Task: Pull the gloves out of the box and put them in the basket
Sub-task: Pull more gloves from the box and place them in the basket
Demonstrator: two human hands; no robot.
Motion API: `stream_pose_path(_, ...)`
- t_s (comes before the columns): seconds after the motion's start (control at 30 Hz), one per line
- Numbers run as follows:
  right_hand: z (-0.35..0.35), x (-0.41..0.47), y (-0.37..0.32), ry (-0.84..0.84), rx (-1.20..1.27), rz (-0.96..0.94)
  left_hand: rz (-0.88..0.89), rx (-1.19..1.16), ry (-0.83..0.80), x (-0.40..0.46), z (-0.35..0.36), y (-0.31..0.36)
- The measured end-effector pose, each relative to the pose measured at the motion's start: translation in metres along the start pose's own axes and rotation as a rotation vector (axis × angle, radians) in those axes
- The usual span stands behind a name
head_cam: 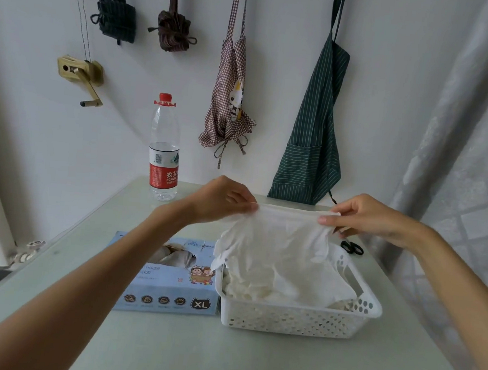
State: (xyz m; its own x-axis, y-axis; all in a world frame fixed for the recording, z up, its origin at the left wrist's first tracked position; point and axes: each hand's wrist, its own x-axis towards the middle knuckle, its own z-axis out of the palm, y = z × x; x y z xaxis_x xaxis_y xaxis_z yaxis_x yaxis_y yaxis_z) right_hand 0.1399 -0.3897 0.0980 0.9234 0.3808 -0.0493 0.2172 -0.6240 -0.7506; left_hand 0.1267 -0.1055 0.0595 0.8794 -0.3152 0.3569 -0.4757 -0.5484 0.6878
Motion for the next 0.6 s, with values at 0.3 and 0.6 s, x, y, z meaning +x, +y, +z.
stream_pose_path(0.3,0.043,0.001,-0.008,0.654,0.386,-0.259,-0.144,-0.298,0.107,-0.009,0.033,0.008)
stream_pose_path(0.6,0.081,-0.016,-0.034,1.107,0.064,-0.591,0.04,-0.229,0.581,-0.033,0.013,0.034)
